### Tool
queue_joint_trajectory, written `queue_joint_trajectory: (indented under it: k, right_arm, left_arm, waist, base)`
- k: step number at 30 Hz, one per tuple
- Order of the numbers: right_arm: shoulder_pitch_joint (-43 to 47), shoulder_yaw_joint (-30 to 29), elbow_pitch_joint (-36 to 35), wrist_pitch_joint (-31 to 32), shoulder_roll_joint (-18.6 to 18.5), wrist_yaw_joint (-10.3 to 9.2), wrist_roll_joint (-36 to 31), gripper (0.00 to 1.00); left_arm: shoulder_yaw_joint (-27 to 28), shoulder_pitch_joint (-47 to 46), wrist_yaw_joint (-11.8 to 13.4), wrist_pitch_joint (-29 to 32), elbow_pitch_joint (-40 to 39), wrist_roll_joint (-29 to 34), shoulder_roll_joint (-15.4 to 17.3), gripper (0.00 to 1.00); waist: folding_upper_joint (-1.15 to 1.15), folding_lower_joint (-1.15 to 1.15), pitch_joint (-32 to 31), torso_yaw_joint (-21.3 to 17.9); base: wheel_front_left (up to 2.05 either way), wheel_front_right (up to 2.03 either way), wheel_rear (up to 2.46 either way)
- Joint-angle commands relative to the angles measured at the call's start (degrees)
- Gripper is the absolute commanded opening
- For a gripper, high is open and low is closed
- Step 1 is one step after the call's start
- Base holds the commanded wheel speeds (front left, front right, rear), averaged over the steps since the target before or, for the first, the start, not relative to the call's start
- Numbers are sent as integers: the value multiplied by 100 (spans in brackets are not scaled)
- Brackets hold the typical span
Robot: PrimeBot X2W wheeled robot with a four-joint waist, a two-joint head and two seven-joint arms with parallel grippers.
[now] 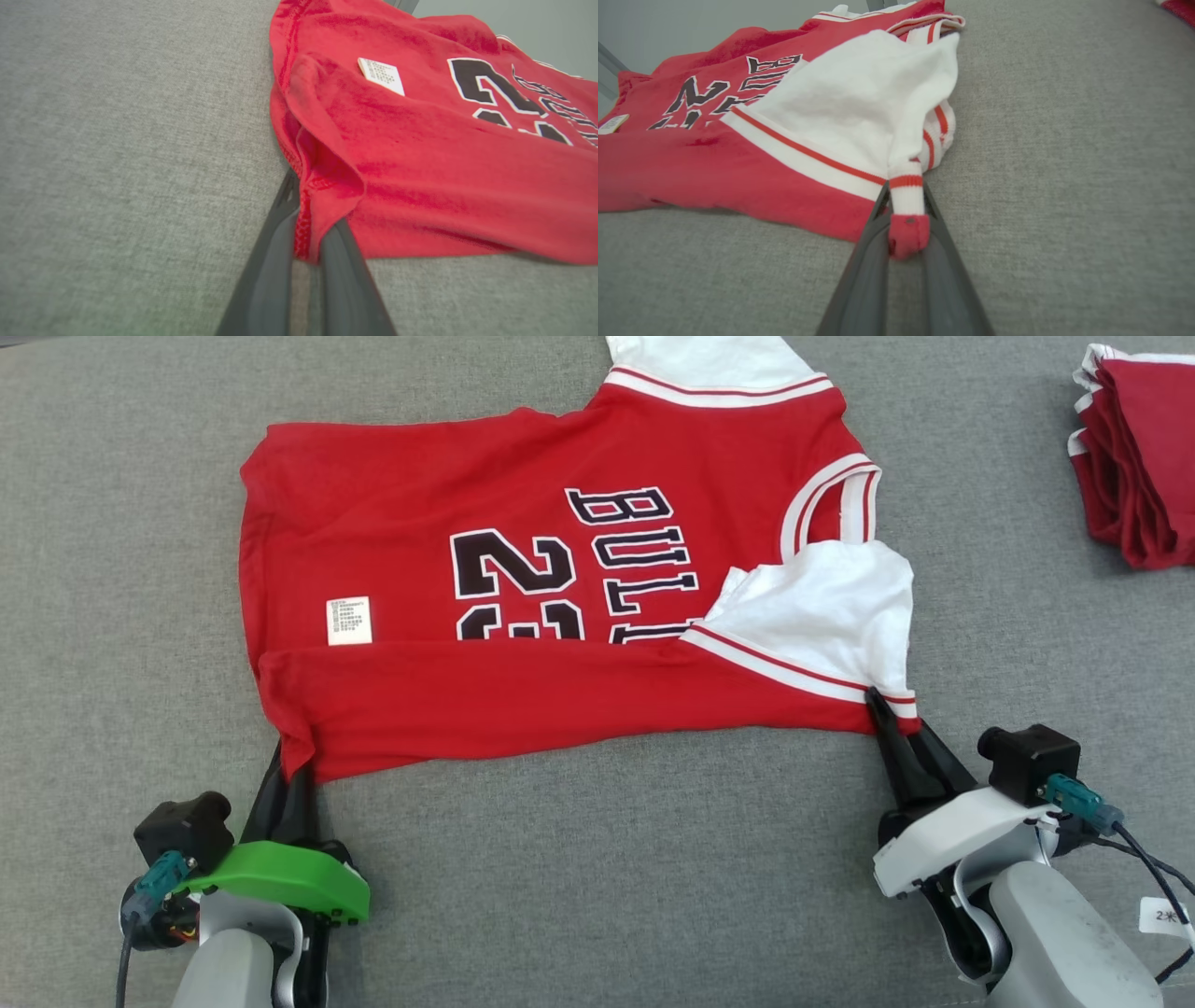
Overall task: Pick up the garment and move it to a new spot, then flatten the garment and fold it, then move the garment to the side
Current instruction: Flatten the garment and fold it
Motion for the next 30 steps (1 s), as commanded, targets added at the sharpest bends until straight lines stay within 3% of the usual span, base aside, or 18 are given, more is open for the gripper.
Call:
queue_joint_trajectory:
  k: [1,10,18,19,20,21,22,30]
  right_arm:
    - [110,-38,-67,12,-83,-18,43,0]
    - [1168,-284,-997,6,-135,-17,-12,0]
    - [2122,-325,-1422,210,69,-17,-49,0]
    - [2198,-332,-1457,244,104,-17,-32,0]
    - [2233,-355,-1489,269,118,-17,-38,7]
    - [2250,-386,-1527,275,131,-17,-65,43]
    - [2255,-396,-1556,291,144,-17,-90,100]
    - [1915,-717,-2133,268,154,-14,-546,100]
  left_arm:
    - [-37,163,-25,72,26,-38,61,0]
    - [-70,817,18,539,-828,-42,426,0]
    - [-65,1614,166,1233,-1545,-230,482,0]
    - [-58,1708,196,1303,-1565,-251,478,20]
    - [-61,1763,223,1338,-1581,-257,479,88]
    - [-78,1807,252,1345,-1611,-245,462,100]
    - [-79,1823,290,1313,-1643,-242,427,100]
    - [-107,1750,712,330,-2151,240,245,100]
  waist:
    - [0,0,-60,24]
    - [0,0,-422,74]
    - [0,0,-761,17]
    - [0,0,-803,6]
    - [0,0,-817,1]
    - [0,0,-833,-4]
    - [0,0,-847,-2]
    - [0,0,-997,-21]
  base:
    - [0,0,0]
    - [0,0,0]
    - [0,0,0]
    - [0,0,0]
    - [0,0,0]
    - [0,0,0]
    - [0,0,0]
    - [0,0,0]
